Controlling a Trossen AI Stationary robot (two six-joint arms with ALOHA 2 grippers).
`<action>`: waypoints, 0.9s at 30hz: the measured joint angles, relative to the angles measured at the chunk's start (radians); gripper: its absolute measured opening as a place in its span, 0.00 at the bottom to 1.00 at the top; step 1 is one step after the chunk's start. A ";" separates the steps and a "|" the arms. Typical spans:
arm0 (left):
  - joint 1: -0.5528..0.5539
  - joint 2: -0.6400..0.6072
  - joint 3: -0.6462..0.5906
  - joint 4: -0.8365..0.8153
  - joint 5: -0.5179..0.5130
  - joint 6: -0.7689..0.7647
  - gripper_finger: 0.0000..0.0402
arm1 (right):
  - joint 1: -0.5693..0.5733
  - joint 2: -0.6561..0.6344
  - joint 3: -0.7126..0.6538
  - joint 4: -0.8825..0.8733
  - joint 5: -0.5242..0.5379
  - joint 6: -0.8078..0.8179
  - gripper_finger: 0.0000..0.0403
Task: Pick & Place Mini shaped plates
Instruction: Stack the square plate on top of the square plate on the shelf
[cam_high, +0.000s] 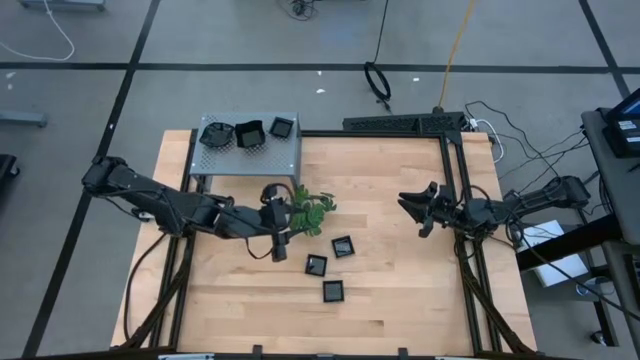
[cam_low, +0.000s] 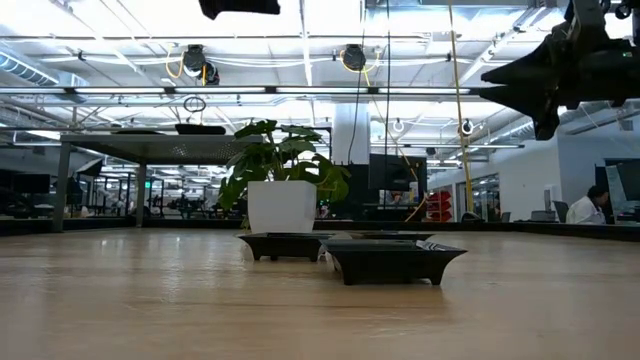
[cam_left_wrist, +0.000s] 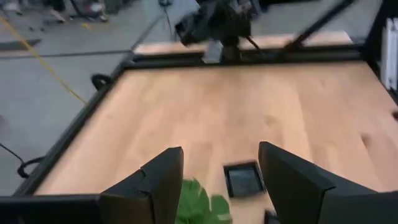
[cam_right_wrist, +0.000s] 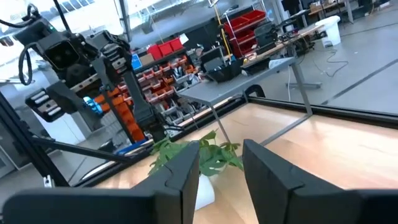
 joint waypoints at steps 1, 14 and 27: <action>0.000 0.000 0.000 -0.017 0.018 0.000 0.53 | 0.000 0.000 0.000 -0.002 0.000 0.000 0.28; -0.049 0.210 0.000 -0.064 0.251 0.042 0.53 | 0.000 0.000 -0.002 -0.007 0.000 -0.003 0.27; -0.055 0.461 0.000 0.015 0.301 0.058 0.53 | 0.000 0.000 -0.003 -0.007 0.000 -0.003 0.27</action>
